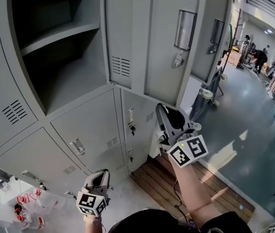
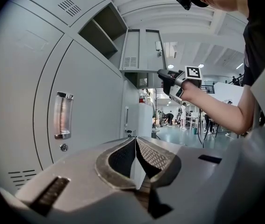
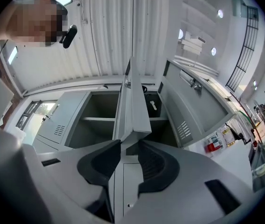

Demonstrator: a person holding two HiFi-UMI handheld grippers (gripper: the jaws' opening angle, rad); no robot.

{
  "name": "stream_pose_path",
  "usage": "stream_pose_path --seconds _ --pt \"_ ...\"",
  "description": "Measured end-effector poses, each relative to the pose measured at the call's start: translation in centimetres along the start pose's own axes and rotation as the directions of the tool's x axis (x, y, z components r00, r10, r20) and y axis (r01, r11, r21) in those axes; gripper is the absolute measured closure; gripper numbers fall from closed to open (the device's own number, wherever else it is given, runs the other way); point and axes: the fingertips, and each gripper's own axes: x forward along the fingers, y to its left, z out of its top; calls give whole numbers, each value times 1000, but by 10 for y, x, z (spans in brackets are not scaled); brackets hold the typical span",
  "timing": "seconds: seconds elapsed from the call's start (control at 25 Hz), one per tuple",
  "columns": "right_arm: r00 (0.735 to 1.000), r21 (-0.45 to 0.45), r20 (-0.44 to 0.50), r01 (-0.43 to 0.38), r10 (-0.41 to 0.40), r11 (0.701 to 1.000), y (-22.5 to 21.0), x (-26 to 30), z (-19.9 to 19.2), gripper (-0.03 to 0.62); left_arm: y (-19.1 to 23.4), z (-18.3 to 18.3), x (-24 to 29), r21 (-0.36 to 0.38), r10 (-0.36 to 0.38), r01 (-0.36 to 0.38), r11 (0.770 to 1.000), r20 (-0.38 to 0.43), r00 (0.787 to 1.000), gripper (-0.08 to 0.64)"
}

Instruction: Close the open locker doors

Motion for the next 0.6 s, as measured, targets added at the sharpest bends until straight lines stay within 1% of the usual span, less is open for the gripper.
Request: stream_pose_path --seconds 0.24,0.48,0.6 --pt "1000 -20 18 -1 2 1000 37 -7 5 466 6 -4 -25 -11 -7 7 1000 5 1000 537" --pt "999 -51 16 -44 45 998 81 -5 6 471 20 -11 -53 -28 14 -14 1000 10 1000 537" --pt "997 -45 11 -71 72 996 103 -3 5 471 27 -13 -68 -34 28 -27 999 12 1000 537"
